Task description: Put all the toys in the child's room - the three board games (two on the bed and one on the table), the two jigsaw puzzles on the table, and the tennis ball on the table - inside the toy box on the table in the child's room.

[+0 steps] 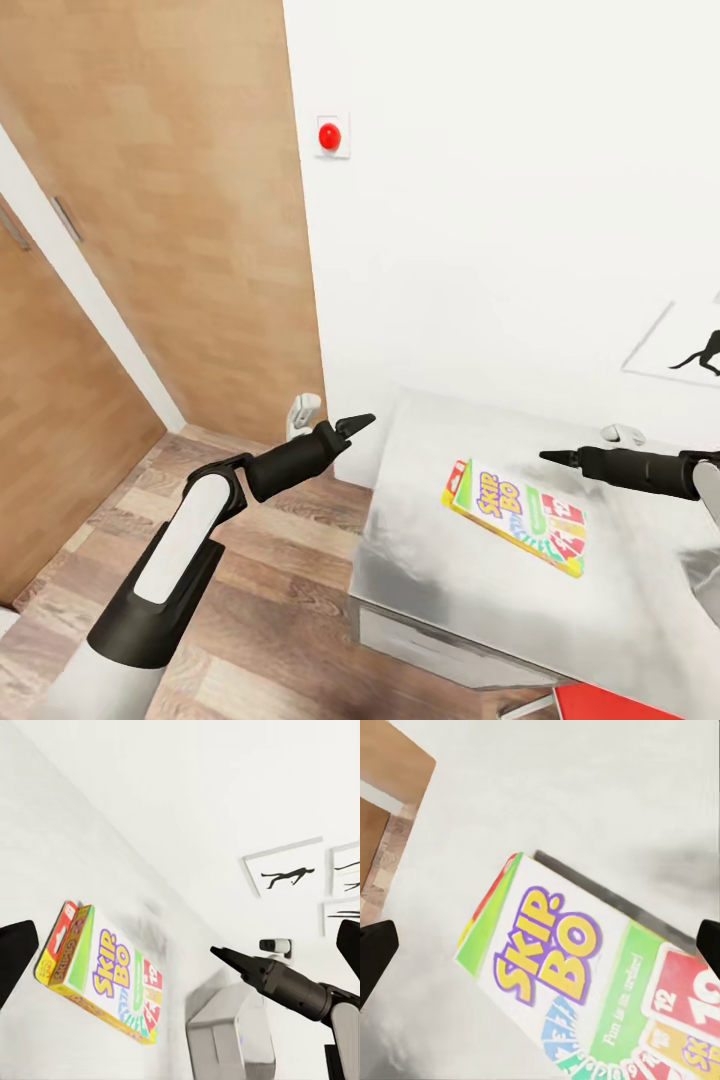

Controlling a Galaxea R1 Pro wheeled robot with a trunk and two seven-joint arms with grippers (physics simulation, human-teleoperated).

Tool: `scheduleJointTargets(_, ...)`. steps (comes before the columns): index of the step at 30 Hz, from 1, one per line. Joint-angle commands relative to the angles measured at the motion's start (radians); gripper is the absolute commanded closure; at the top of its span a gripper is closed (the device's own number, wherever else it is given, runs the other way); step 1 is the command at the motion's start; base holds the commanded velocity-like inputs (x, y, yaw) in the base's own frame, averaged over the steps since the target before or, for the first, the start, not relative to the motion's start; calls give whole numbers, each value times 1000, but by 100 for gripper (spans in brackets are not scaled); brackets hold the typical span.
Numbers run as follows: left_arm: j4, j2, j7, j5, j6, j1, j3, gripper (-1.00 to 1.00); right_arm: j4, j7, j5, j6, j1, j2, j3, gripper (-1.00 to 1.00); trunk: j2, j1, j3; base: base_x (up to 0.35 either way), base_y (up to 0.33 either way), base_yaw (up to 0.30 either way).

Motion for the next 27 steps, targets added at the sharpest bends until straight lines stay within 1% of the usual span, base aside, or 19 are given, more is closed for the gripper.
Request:
scheduleJointTargets(1,-1,2,9,11,0,-1,-1,-100,5,-1,7,4,-1,5,-1,-100,-2,1,-2,193,154,-186)
scheduleJointTargets(9,-1,5,9,12,0,-1,0,-100,20,-32,8,4,1,22,-1,-100,-2,1,-2,121,96,-221)
scheduleJointTargets(21,-1,7,9,12,0,0,2,-100,29,-45,8,4,1,29,0,-100,-2,1,-2,32,25,-261)
scheduleJointTargets(27,-1,7,10,12,0,0,3,-100,32,-46,9,4,3,31,1,-100,-2,1,-2,7,6,-148)
